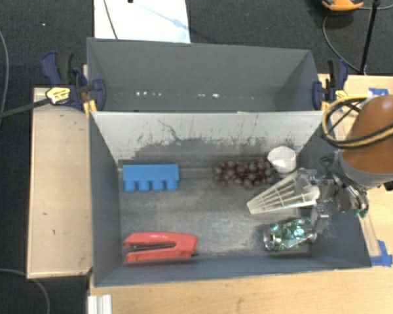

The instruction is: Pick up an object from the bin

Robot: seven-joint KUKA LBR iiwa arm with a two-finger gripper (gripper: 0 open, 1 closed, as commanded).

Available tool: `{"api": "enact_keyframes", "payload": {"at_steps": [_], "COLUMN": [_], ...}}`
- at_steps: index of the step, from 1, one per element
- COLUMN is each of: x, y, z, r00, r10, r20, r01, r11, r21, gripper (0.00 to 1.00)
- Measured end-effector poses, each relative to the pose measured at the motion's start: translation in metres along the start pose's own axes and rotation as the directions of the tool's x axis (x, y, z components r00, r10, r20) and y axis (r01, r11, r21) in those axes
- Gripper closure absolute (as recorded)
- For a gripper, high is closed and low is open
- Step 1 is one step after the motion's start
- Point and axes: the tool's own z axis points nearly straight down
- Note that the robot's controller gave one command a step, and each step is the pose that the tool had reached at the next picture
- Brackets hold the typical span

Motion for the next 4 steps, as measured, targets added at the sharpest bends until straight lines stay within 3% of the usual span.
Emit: {"api": "enact_keyframes", "payload": {"at_steps": [1, 2, 3, 4], "x": [-0.002, 0.012, 0.028, 0.026], "y": [0.0, -0.003, 0.0, 0.002], "z": [-0.004, 0.018, 0.045, 0.049], "r00": [1.0, 0.993, 0.973, 0.964], "r10": [-0.004, -0.121, -0.231, -0.265], "r20": [0.008, 0.013, -0.002, 0.006], "r01": [0.004, 0.121, 0.231, 0.265], "r11": [1.0, 0.993, 0.973, 0.964], "r21": [0.002, 0.004, -0.002, 0.001], "gripper": [0.0, 0.0, 0.0, 0.0]}}
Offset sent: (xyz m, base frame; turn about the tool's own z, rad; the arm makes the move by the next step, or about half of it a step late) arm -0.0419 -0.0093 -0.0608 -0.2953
